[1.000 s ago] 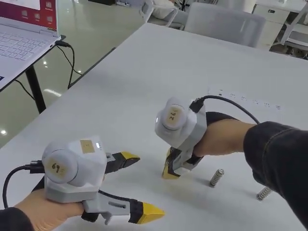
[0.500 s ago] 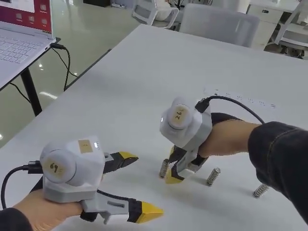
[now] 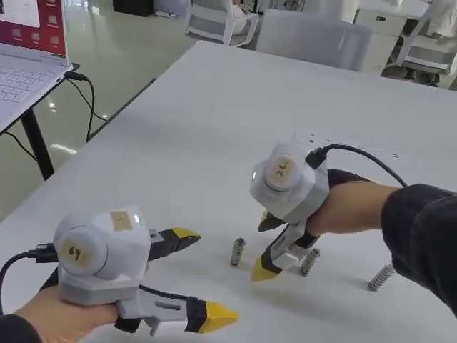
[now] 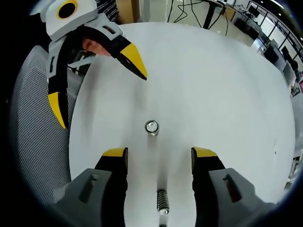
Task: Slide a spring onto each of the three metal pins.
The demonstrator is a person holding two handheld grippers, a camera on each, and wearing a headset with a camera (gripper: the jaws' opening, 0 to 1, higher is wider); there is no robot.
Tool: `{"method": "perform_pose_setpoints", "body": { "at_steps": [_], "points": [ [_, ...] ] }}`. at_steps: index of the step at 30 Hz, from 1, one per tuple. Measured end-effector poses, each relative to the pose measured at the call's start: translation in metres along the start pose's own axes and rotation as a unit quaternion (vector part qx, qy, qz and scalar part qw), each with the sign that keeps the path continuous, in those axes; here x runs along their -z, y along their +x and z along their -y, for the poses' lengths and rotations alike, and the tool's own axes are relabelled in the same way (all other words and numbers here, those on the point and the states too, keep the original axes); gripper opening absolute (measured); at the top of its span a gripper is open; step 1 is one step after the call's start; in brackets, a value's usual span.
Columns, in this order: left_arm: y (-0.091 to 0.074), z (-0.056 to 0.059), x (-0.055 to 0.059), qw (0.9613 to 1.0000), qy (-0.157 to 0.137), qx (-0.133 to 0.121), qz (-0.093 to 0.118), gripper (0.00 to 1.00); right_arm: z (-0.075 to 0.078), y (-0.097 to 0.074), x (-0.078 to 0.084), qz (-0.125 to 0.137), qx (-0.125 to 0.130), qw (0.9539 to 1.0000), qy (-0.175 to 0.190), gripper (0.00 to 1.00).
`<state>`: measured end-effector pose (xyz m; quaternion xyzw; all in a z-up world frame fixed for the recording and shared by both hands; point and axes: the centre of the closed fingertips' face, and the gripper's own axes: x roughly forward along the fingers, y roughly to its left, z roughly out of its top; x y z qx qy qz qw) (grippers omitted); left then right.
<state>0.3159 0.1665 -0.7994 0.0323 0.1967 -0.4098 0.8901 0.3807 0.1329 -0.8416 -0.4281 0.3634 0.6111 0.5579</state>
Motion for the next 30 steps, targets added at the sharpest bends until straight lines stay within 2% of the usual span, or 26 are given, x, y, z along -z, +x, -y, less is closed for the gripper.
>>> {"method": "perform_pose_setpoints", "body": {
  "at_steps": [8,22,30],
  "points": [
    [0.000,0.002,-0.001,1.0000,0.001,0.001,0.000,0.75,0.005,-0.007,0.006,0.024,0.018,0.9992,0.025,0.65],
    [0.002,0.004,-0.002,1.0000,0.001,0.004,-0.004,0.75,0.012,-0.021,0.022,0.055,0.043,0.9957,0.062,0.72],
    [0.002,0.004,-0.002,1.0000,0.003,0.004,-0.008,0.75,0.017,-0.032,0.032,0.073,0.058,0.9919,0.086,0.73]
  ]
}}
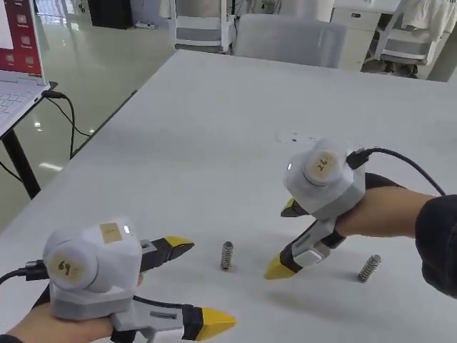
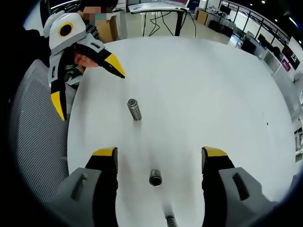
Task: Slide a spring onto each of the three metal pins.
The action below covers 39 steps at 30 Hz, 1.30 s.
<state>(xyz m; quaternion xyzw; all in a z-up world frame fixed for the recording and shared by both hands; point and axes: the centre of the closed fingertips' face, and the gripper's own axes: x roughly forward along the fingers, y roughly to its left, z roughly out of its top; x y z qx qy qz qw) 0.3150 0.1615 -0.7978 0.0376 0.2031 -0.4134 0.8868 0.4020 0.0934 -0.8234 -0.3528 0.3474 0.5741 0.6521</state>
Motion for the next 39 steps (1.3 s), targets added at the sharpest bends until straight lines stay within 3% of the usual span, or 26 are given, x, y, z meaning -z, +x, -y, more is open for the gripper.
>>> {"method": "perform_pose_setpoints", "body": {
  "at_steps": [10,19,24,39],
  "points": [
    [0.000,0.000,0.000,1.0000,0.002,0.000,-0.007,0.75,0.011,-0.016,0.008,0.028,0.025,0.9989,0.029,0.74],
    [0.003,0.004,-0.001,0.9999,0.003,0.001,-0.011,0.74,0.020,-0.033,0.024,0.058,0.051,0.9946,0.069,0.75],
    [0.004,0.005,-0.002,0.9999,0.006,0.002,-0.013,0.74,0.023,-0.042,0.030,0.083,0.064,0.9897,0.098,0.75],
    [0.007,0.007,-0.005,0.9998,0.013,0.006,-0.013,0.74,0.034,-0.069,0.060,0.113,0.109,0.9764,0.148,0.77]
  ]
}}
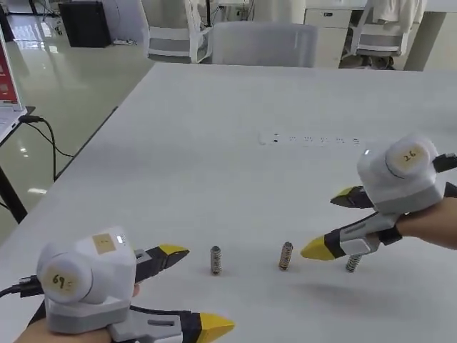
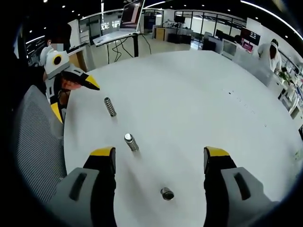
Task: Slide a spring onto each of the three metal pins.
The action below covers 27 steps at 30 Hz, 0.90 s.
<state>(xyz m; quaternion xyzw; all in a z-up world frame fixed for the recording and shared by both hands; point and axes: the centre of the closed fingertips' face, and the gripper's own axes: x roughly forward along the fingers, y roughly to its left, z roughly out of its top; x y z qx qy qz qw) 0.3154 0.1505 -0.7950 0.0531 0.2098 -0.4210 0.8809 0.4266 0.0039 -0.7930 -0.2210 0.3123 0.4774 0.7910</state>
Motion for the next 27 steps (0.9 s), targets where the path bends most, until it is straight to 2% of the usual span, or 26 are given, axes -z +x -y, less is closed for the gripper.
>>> {"method": "perform_pose_setpoints", "body": {
  "at_steps": [15,27],
  "points": [
    [0.004,-0.001,-0.002,1.0000,0.003,0.003,-0.002,0.74,0.008,-0.028,0.023,0.024,0.038,0.9982,0.039,0.79],
    [0.007,0.000,-0.002,1.0000,0.002,0.005,-0.002,0.74,-0.001,-0.039,0.048,0.021,0.047,0.9971,0.057,0.79]
  ]
}}
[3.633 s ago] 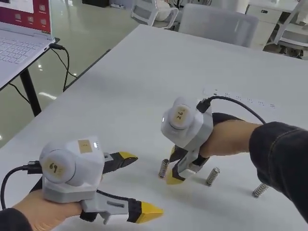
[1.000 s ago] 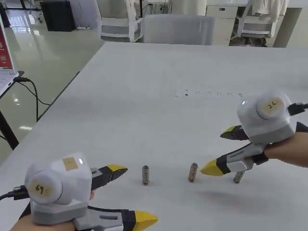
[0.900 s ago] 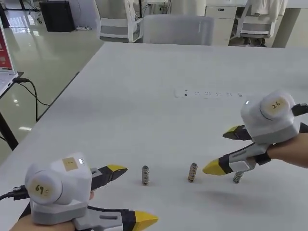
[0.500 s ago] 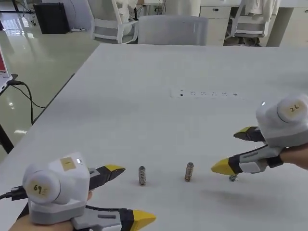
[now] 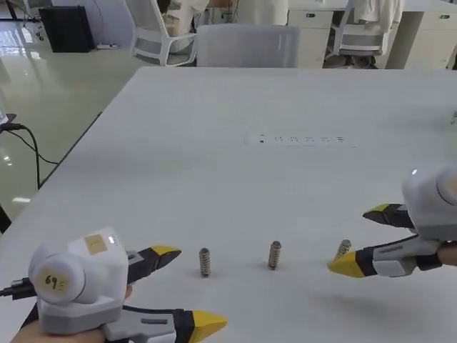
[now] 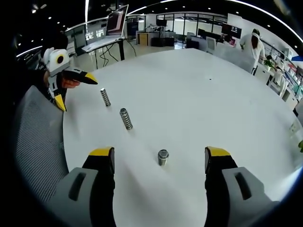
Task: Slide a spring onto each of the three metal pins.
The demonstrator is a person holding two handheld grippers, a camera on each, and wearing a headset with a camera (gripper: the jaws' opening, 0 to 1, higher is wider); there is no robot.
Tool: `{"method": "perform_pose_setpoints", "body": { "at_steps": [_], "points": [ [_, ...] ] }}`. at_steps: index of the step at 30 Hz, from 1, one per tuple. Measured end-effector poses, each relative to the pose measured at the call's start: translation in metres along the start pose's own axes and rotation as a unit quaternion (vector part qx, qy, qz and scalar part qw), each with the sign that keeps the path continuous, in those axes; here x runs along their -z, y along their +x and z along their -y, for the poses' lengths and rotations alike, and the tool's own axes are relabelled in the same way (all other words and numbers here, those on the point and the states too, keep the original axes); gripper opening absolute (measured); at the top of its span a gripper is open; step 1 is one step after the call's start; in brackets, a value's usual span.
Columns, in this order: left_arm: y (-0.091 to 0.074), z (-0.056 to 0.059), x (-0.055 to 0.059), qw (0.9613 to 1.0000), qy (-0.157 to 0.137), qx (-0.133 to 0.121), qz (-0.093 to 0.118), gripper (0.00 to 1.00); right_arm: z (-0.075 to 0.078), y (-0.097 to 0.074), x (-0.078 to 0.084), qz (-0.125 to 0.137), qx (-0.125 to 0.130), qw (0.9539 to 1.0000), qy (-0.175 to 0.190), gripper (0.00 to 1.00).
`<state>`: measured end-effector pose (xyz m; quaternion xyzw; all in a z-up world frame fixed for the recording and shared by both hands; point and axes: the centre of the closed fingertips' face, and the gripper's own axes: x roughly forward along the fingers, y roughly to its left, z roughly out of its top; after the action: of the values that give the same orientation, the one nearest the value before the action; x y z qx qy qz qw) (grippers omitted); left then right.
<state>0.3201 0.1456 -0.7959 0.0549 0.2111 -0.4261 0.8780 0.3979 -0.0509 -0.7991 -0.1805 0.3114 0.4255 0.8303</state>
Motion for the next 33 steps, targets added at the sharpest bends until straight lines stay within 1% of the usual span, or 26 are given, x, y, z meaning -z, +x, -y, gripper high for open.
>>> {"method": "perform_pose_setpoints", "body": {
  "at_steps": [7,17,22,27,33],
  "points": [
    [-0.001,-0.002,0.000,1.0000,-0.001,-0.002,0.001,0.74,-0.005,-0.005,0.007,0.003,0.004,1.0000,0.006,0.80],
    [0.000,-0.002,0.000,1.0000,-0.003,-0.004,0.002,0.74,-0.020,-0.008,0.016,0.007,0.001,0.9999,0.012,0.80],
    [-0.001,-0.004,0.002,1.0000,-0.005,-0.007,0.003,0.74,-0.021,-0.008,0.020,0.007,0.002,0.9999,0.012,0.80],
    [-0.002,-0.005,0.003,0.9999,-0.008,-0.010,0.004,0.74,-0.026,-0.009,0.023,0.007,0.002,0.9999,0.013,0.81],
    [-0.002,-0.008,0.005,0.9998,-0.013,-0.014,0.006,0.74,-0.029,-0.011,0.025,0.013,0.006,0.9997,0.020,0.81]
  ]
}}
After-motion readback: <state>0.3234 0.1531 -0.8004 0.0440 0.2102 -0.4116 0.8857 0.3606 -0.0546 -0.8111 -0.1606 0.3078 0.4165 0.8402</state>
